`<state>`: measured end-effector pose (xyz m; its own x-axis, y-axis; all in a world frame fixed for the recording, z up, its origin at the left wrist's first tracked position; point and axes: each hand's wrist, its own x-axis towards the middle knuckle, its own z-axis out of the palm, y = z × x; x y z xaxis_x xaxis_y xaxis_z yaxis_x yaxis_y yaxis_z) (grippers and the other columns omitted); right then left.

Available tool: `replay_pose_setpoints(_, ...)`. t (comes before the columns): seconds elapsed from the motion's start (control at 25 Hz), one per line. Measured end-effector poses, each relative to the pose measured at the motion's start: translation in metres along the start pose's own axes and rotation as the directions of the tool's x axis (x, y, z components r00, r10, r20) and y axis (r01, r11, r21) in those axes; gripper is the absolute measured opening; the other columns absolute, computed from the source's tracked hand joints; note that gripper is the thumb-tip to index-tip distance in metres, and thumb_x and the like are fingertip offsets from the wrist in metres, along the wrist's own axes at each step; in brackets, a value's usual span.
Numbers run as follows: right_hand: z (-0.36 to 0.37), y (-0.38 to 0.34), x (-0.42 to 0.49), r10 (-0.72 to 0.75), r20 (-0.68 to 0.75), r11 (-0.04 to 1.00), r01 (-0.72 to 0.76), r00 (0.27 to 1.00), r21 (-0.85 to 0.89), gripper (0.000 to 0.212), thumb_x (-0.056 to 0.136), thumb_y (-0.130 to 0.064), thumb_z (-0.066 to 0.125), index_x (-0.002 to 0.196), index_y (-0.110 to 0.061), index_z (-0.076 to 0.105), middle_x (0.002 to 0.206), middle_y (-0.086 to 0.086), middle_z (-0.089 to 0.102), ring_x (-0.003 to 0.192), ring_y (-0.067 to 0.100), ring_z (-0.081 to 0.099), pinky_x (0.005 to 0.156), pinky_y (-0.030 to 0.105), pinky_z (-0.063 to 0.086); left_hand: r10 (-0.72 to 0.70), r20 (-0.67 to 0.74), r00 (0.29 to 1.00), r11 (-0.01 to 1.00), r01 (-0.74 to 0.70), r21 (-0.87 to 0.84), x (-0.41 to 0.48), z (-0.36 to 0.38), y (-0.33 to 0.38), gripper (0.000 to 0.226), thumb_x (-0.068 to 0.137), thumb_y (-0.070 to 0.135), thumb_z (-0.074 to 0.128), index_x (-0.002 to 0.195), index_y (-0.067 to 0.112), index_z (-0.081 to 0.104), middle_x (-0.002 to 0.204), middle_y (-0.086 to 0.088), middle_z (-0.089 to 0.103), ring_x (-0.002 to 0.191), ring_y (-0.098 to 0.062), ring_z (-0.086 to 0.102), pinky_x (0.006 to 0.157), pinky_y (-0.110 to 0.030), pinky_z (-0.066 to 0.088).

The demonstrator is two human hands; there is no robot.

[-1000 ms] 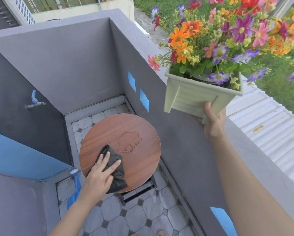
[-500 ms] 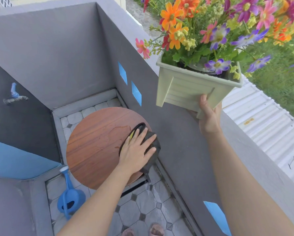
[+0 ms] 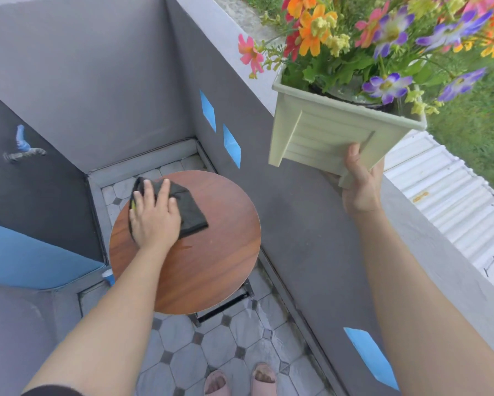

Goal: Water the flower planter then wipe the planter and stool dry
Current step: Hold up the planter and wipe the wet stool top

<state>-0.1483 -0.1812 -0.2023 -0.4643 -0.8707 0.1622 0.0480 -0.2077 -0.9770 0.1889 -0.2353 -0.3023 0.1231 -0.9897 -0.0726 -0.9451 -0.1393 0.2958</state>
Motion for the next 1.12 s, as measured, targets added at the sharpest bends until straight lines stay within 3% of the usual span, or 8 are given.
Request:
replay_pose_setpoints(0.28, 0.003, -0.003, -0.003, 0.007, 0.005, 1.0, -0.007, 1.0, 0.005, 0.085, 0.068, -0.061, 0.078, 0.132, -0.019, 0.041, 0.129, 0.009, 0.052, 0.132, 0.034, 0.046, 0.108, 0.064, 0.035, -0.252, -0.103, 0.962, 0.964, 0.241, -0.112, -0.071, -0.006, -0.04, 0.047, 0.1, 0.023, 0.03, 0.148, 0.02, 0.027, 0.156, -0.019, 0.012, 0.142, -0.04, 0.01, 0.109, -0.055, 0.022)
replay_pose_setpoints(0.48, 0.004, -0.007, -0.004, 0.032, 0.001, 0.999, -0.032, 1.0, 0.02, 0.085, 0.065, -0.063, 0.079, 0.13, -0.022, 0.043, 0.127, 0.006, 0.053, 0.128, 0.028, 0.051, 0.109, 0.06, 0.037, -0.095, -0.004, 0.995, 0.994, 0.095, -0.053, -0.134, 0.009, 0.01, 0.05, 0.099, 0.022, 0.035, 0.148, 0.025, 0.025, 0.157, -0.015, 0.011, 0.144, -0.037, 0.01, 0.11, -0.054, 0.026)
replay_pose_setpoints(0.68, 0.01, -0.013, -0.006, 0.036, -0.022, 0.999, -0.035, 0.999, 0.01, 0.099, 0.06, -0.066, 0.078, 0.132, -0.01, 0.039, 0.117, -0.001, 0.057, 0.109, 0.004, 0.059, 0.097, 0.028, 0.048, 0.185, 0.101, 0.978, 0.981, -0.189, 0.037, -0.136, 0.028, 0.08, 0.064, 0.097, 0.011, 0.037, 0.151, 0.026, 0.006, 0.158, -0.008, -0.01, 0.144, -0.033, -0.008, 0.115, -0.045, 0.014)
replay_pose_setpoints(0.76, 0.009, -0.011, -0.007, 0.039, -0.02, 0.999, -0.038, 0.999, 0.009, 0.103, 0.06, -0.066, 0.079, 0.136, -0.009, 0.038, 0.118, -0.002, 0.058, 0.112, 0.006, 0.058, 0.1, 0.036, 0.048, 0.262, 0.107, 0.959, 0.963, -0.267, 0.039, -0.117, 0.031, 0.093, 0.054, 0.1, 0.02, 0.033, 0.15, 0.025, 0.014, 0.159, -0.006, -0.005, 0.145, -0.033, -0.005, 0.112, -0.045, 0.019)
replay_pose_setpoints(0.84, 0.01, -0.011, -0.007, 0.043, -0.018, 0.999, -0.043, 0.999, 0.016, 0.105, 0.062, -0.064, 0.079, 0.139, -0.008, 0.036, 0.119, -0.003, 0.058, 0.113, 0.007, 0.058, 0.104, 0.043, 0.047, 0.27, 0.108, 0.957, 0.963, -0.27, -0.009, -0.09, 0.028, 0.089, 0.047, 0.101, 0.028, 0.03, 0.148, 0.027, 0.023, 0.16, -0.005, 0.002, 0.145, -0.031, -0.001, 0.112, -0.047, 0.021)
replay_pose_setpoints(0.96, 0.012, -0.012, -0.007, 0.041, -0.022, 0.999, -0.04, 0.999, 0.023, 0.105, 0.067, -0.058, 0.078, 0.141, 0.0, 0.032, 0.118, -0.004, 0.058, 0.107, -0.002, 0.06, 0.093, 0.023, 0.048, 0.234, 0.062, 0.97, 0.972, -0.232, -0.034, -0.049, 0.015, 0.052, 0.045, 0.101, 0.023, 0.031, 0.146, 0.026, 0.03, 0.159, -0.007, 0.005, 0.145, -0.032, 0.0, 0.114, -0.049, 0.019)
replay_pose_setpoints(1.0, 0.013, -0.013, -0.008, 0.044, -0.029, 0.999, -0.044, 0.999, 0.023, 0.11, 0.066, -0.059, 0.079, 0.143, 0.002, 0.031, 0.118, -0.002, 0.057, 0.107, -0.001, 0.06, 0.093, 0.022, 0.048, 0.192, 0.031, 0.981, 0.981, -0.191, -0.034, -0.038, 0.009, 0.034, 0.045, 0.101, 0.022, 0.032, 0.146, 0.025, 0.032, 0.159, -0.009, 0.007, 0.145, -0.033, 0.001, 0.115, -0.049, 0.018)
replay_pose_setpoints(1.12, 0.012, -0.012, -0.008, 0.035, -0.029, 0.999, -0.035, 0.999, 0.019, 0.118, 0.06, -0.065, 0.079, 0.144, 0.003, 0.031, 0.119, 0.001, 0.058, 0.112, 0.01, 0.057, 0.103, 0.036, 0.047, 0.038, -0.082, 0.996, 0.998, -0.042, -0.039, -0.03, -0.005, -0.022, 0.042, 0.1, 0.019, 0.037, 0.141, 0.019, 0.041, 0.157, -0.018, 0.012, 0.143, -0.04, 0.008, 0.114, -0.051, 0.017)
